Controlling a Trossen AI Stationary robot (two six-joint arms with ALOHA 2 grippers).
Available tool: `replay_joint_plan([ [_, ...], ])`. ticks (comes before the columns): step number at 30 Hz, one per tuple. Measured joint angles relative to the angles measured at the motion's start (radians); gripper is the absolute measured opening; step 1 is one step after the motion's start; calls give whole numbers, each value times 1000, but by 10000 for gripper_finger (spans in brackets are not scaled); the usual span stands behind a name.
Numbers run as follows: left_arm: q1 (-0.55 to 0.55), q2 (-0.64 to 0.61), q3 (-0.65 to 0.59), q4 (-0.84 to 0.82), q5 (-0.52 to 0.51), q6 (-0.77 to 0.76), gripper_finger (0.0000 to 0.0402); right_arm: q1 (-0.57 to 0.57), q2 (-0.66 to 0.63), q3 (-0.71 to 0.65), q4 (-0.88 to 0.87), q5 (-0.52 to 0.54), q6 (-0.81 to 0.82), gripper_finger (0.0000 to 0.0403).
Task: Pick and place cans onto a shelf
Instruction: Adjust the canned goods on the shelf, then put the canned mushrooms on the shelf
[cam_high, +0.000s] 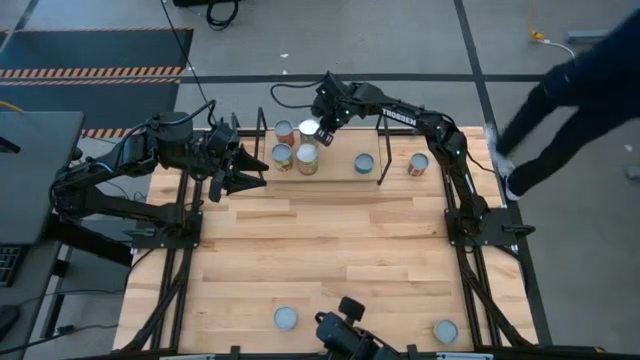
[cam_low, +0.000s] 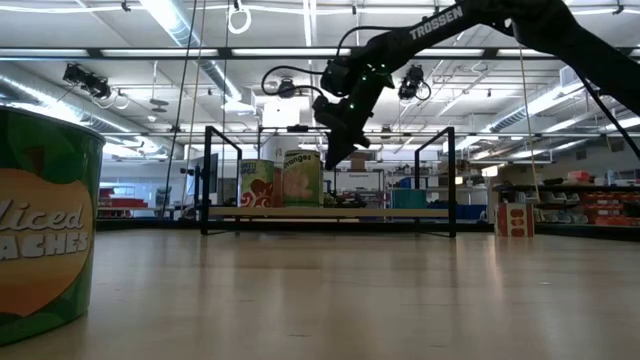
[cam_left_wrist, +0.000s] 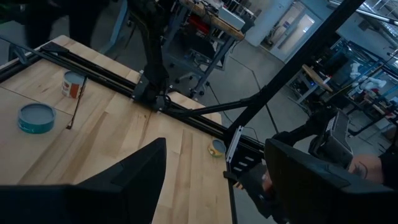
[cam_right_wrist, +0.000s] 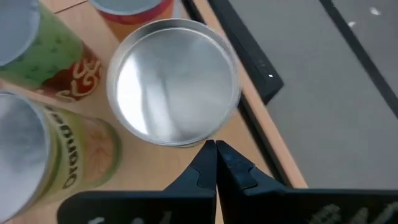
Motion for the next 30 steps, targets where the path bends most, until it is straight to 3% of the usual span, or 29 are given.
replay_joint_plan([
  [8, 0, 0, 0, 0, 0, 0, 275, 4, 0, 0, 0, -41, 0, 3],
  [17, 0, 0, 0, 0, 0, 0, 275, 5, -20, 88, -134, 40, -50, 3],
  [24, 0, 0, 0, 0, 0, 0, 275, -20, -207, 115, -199, 72, -54, 3],
  [30, 0, 0, 0, 0, 0, 0, 275, -77, -401, 115, -389, 147, -19, 3],
])
